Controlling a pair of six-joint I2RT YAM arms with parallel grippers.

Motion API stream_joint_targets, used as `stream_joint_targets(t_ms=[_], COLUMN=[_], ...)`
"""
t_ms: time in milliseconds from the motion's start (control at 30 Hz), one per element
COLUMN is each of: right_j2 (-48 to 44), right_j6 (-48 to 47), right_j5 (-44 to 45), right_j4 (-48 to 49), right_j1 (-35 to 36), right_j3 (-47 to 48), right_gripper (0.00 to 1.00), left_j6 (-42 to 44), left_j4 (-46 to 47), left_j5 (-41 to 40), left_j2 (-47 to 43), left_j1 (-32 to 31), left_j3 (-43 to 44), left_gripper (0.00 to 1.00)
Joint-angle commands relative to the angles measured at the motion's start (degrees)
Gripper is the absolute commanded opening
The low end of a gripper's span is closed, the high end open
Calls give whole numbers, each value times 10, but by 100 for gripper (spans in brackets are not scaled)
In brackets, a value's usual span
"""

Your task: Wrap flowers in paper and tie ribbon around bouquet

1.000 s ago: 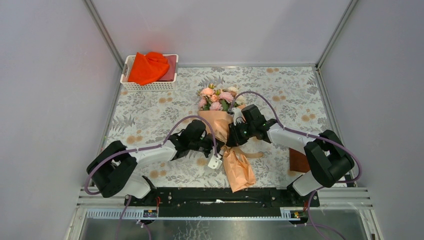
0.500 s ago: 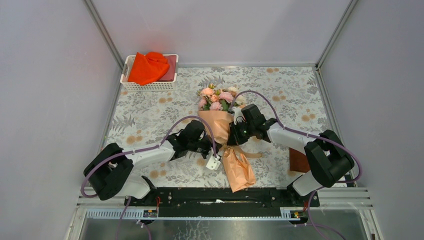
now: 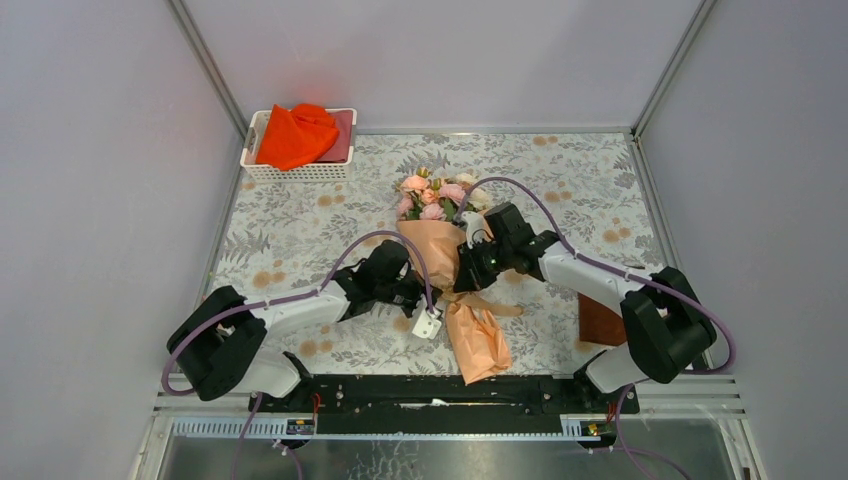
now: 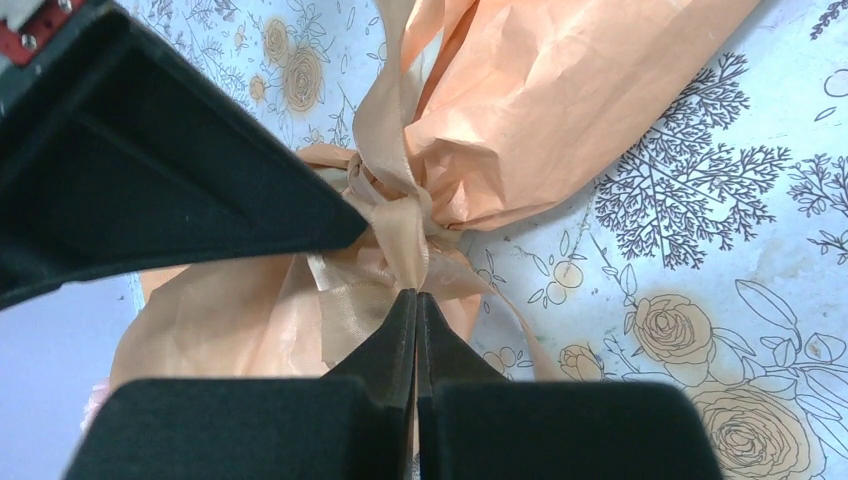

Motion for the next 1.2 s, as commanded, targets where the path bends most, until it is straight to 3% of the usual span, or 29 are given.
stream_joint_targets(t_ms=[0,500,767,900,1067,1167], right_j2=[-26,-9,-51,-80,-107,-100], right_j6=[-43,7,60,84,97,104], right_j5=[-4,2,26,58,78,82], right_j4=[-57,-1,39,54,61,62], right_j1=[-8,-12,-12,-11,-4,8], right_j3=[19,8,-19,-34,-49,-50], right_gripper=[8,20,42,42,29,27], left_j6=[-9,-12,-11,-12,-14,-14], left_j4=[12,51,57,57,57,56], left_j5=[-6,3,6,6,8,7], left_j2=[-2,13,17,18,17,18], left_j1=[5,6,5,5,5,5], left_j3=[-7,-17,-16,-17,-19,-19], left_gripper=[0,0,0,0,0,0])
